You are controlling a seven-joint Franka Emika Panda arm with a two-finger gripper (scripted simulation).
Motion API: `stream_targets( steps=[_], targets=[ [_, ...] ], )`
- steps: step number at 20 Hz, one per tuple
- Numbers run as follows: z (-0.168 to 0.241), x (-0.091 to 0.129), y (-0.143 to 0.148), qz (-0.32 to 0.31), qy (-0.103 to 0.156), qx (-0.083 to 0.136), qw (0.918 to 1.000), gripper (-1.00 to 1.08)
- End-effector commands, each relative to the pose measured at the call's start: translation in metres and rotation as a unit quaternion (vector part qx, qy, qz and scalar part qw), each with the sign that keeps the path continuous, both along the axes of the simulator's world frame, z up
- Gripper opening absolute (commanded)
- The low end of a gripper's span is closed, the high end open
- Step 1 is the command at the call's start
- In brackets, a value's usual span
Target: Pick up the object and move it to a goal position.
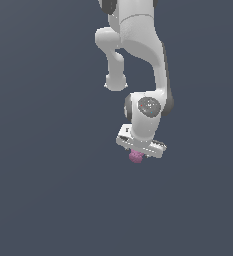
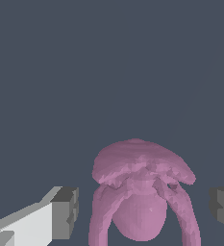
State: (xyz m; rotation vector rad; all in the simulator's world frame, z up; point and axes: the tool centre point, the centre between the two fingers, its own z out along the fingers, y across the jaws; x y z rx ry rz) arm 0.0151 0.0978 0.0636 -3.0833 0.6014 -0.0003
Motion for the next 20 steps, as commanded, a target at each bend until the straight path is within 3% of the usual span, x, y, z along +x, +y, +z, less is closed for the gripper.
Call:
stream_targets(
  steps=[1, 7, 8, 20],
  targets=[
    [-0.0128, -0.0006, -0.0001, -0.001, 0.0, 0.0, 1.0, 1.0],
    [-0.0225, 0.0007, 0.0002, -0.001, 0.0, 0.0, 1.0, 1.0],
    [-0.0225, 0.0007, 0.0002, -0.001, 0.0, 0.0, 1.0, -1.0],
    [-0.021, 0.0007, -0.0002, -0.001, 0.0, 0.0, 1.0, -1.0]
  ],
)
